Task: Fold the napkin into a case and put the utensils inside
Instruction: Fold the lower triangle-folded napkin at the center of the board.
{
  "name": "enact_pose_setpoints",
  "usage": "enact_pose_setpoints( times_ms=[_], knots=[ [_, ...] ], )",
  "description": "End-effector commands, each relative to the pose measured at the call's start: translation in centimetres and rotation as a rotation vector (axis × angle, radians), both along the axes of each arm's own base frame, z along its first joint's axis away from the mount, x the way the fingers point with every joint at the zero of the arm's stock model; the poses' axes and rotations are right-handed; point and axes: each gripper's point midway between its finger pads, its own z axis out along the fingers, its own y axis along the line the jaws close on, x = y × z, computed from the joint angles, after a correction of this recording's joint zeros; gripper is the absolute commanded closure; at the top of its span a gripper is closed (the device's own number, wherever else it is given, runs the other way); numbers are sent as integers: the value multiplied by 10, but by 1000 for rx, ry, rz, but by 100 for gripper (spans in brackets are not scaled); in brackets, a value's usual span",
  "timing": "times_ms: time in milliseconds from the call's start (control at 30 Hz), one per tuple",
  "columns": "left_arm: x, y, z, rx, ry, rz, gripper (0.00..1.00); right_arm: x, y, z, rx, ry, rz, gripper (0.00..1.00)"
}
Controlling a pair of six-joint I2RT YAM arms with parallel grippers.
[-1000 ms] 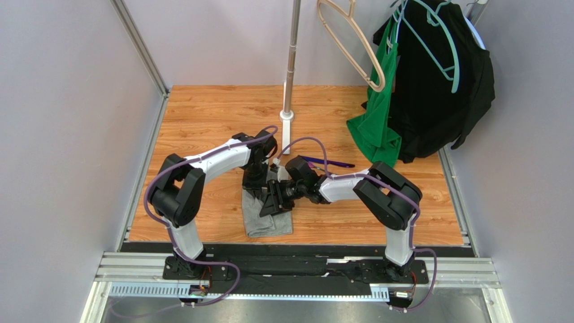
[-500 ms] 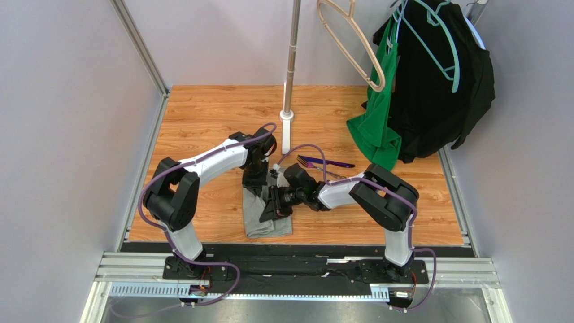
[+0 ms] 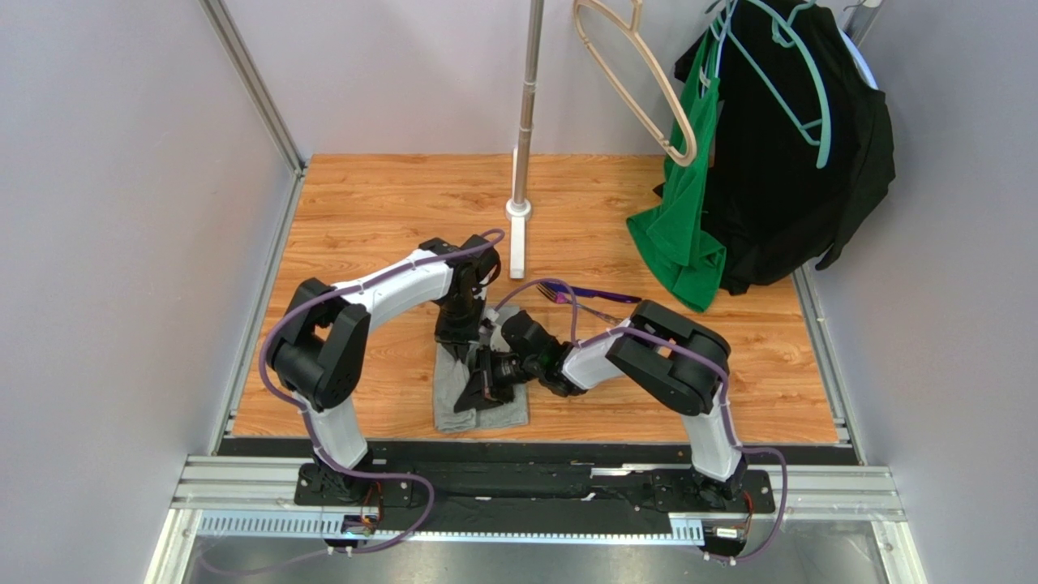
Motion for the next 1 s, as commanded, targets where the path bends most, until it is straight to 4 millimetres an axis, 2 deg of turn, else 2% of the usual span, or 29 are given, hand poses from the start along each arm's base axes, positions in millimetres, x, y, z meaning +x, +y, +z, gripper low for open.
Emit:
enact_pose_setpoints(
  times_ms=[0,267,367,567,600,767,867,900,967],
  knots=[
    [12,-9,-5,-30,-24,-16,100,4,0,-7,-4,20,-25,100],
    [15,-17,-12,-59,-20,2,100,6,-14,-7,-38,-21,-34,100],
    [17,-14,-20,-33,-19,14,100,5,-15,-8,-43,-22,-37,100],
    [22,-10,-33,-3,-46,63,100,1,-23,-6,-45,-22,-44,88],
    [24,-12,-34,-10,-55,69,100,0,-24,0,-35,-29,-42,87],
    [23,-13,-39,-19,-64,101,100,-4,-30,-5,-56,-19,-40,89],
    [27,-10,-35,-12,-98,119,93,-7,-31,-8,-53,-7,-38,90],
    [28,-11,-33,-22,-104,118,82,-7,-32,-10,-54,-5,-41,90],
    [30,-16,-20,-58,-128,117,74,-7,-32,-11,-55,4,-45,90]
  ],
)
